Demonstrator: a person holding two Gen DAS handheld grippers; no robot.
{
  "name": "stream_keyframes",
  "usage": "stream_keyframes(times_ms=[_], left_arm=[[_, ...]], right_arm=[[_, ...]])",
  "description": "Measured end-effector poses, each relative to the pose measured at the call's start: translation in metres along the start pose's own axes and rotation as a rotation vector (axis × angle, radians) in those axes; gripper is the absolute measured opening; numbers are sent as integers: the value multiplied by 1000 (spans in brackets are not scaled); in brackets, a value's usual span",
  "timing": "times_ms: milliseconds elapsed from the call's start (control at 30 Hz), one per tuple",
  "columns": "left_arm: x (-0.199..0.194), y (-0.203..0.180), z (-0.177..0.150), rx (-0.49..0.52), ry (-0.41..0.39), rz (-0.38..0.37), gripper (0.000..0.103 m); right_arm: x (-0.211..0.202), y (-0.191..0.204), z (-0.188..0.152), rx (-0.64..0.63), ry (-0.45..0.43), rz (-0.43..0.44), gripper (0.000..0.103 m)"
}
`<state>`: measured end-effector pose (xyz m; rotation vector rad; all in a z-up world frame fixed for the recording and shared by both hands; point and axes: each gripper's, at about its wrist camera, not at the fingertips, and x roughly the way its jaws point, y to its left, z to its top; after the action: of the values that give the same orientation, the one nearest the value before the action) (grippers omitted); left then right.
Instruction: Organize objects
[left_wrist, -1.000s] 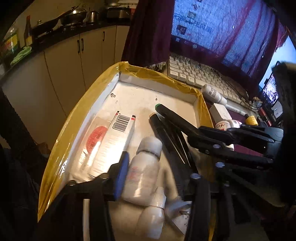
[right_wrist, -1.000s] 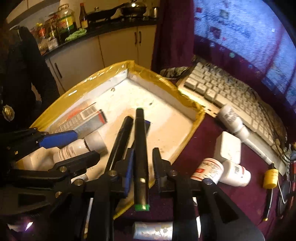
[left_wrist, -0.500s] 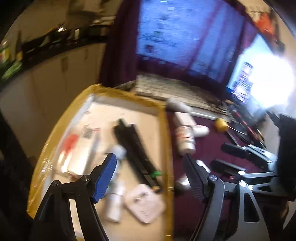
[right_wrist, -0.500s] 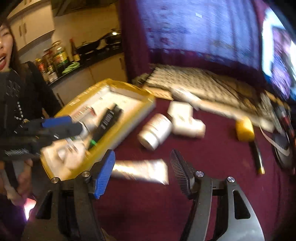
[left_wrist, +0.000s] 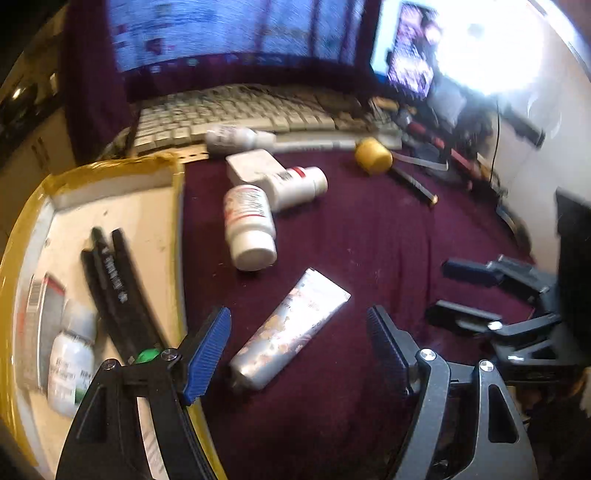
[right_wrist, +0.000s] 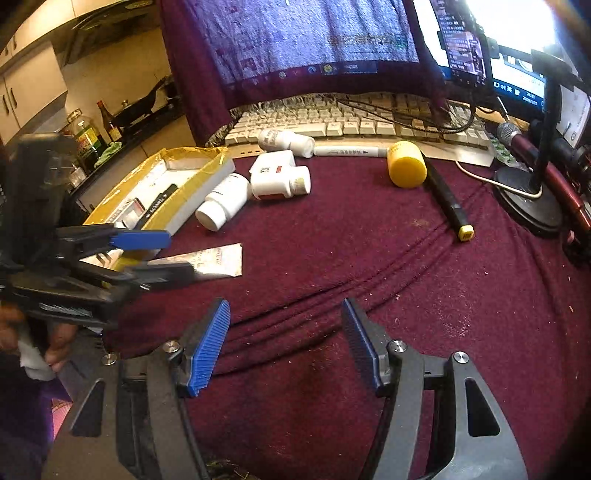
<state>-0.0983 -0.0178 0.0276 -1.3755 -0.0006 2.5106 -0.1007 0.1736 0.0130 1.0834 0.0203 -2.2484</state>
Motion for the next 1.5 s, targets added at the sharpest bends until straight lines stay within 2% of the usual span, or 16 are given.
stream_keyframes(times_ms=[100, 233, 333, 467, 567, 967, 1033, 1100, 1500], left_arm=[[11, -4, 1, 21, 55, 30, 70], [19, -14, -2, 111, 85, 60, 70], [21, -18, -2, 129, 105, 75, 70], [19, -25, -8, 149, 102, 84, 57], [15, -29, -10, 133, 100, 73, 40], [20, -33, -5, 107, 89, 95, 39], [20, -32, -5, 101, 89, 103, 35], [20, -30, -3, 88, 90, 120, 26], [15, -33, -7, 61, 88, 112, 25]], right_arm=[[-2, 3, -4, -15, -4, 2, 62], [0, 2, -5, -20, -1, -10, 62], [-3, -5, -5, -6, -8, -20, 62], [-7, -20, -4, 34, -20, -28, 62], [-6, -31, -1, 67, -28, -30, 62], [3, -45, 5, 96, -21, -17, 62], [2, -46, 6, 101, -21, -11, 62], [1, -47, 6, 104, -27, -13, 62], [-2, -52, 6, 121, -38, -11, 62]])
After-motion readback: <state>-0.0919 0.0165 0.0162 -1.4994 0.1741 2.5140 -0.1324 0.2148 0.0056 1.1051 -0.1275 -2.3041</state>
